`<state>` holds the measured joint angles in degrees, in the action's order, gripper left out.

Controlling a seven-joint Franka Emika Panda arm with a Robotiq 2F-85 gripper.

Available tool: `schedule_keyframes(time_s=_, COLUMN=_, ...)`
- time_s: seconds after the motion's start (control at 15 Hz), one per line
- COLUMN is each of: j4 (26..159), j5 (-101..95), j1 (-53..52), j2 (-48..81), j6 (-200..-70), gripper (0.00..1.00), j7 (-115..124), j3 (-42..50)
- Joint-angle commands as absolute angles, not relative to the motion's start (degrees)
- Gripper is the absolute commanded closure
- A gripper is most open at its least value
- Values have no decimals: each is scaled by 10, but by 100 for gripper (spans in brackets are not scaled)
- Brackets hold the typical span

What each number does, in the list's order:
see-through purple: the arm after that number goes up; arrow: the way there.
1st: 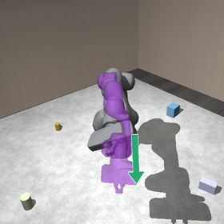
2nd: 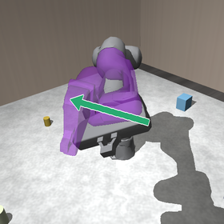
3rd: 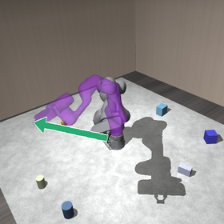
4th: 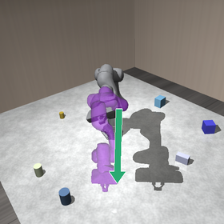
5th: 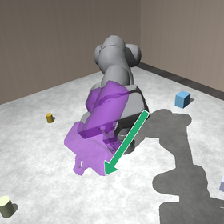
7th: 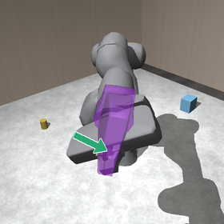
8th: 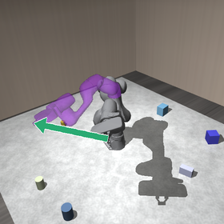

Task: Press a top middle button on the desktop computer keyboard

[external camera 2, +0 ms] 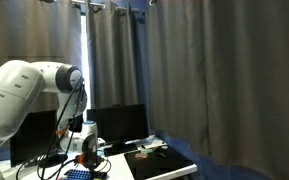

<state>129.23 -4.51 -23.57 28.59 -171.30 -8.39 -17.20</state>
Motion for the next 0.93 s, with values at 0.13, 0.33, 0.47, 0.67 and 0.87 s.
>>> schedule_keyframes(time_s=0.13, j4=1281, j5=-59, j1=-243, j2=300, j6=-1721, gripper=100, j7=-66, j3=-168)
schedule_keyframes(time_s=0.33, j4=1281, j5=-59, j1=-242, j2=303, j6=-1722, gripper=100, j7=-66, j3=-169)
schedule_keyframes(time_s=0.47, j4=1280, j5=-58, j1=-242, j2=304, j6=-1721, gripper=100, j7=-67, j3=-171)
schedule_keyframes(time_s=0.67, j4=1278, j5=-58, j1=-242, j2=306, j6=-1721, gripper=100, j7=-68, j3=-172)
schedule_keyframes(time_s=0.87, j4=1279, j5=-59, j1=-242, j2=306, j6=-1720, gripper=100, j7=-68, j3=-171)
